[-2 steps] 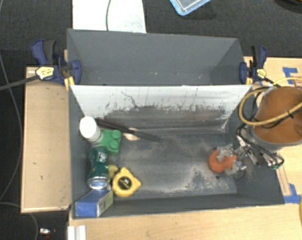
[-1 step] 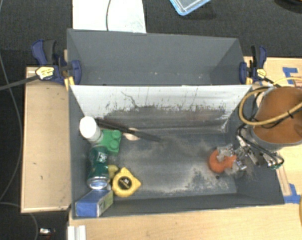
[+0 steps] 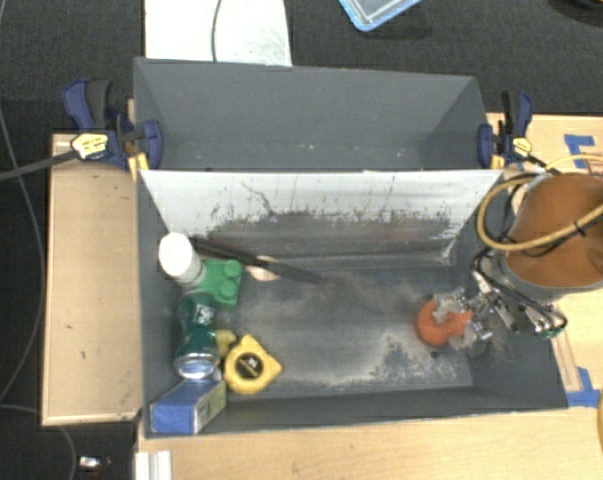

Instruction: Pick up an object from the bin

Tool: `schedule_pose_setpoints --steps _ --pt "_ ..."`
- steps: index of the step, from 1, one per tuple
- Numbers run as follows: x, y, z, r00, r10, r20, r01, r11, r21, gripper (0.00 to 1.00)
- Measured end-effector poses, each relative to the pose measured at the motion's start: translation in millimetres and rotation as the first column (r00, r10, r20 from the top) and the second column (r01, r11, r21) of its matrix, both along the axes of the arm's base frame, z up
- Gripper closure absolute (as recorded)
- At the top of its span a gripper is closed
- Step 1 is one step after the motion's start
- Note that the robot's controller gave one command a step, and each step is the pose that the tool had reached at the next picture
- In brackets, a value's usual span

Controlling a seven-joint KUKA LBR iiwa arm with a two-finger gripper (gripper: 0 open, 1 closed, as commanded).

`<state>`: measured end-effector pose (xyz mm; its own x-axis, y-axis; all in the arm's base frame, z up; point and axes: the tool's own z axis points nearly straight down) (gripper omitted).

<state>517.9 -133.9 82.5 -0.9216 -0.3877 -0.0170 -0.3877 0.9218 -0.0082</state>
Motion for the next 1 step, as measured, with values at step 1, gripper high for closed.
schedule_pose_setpoints --steps 1 --pt "0.0 0.0 0.0 1.000 0.000 0.000 0.000 1.000 0.000 1.00"
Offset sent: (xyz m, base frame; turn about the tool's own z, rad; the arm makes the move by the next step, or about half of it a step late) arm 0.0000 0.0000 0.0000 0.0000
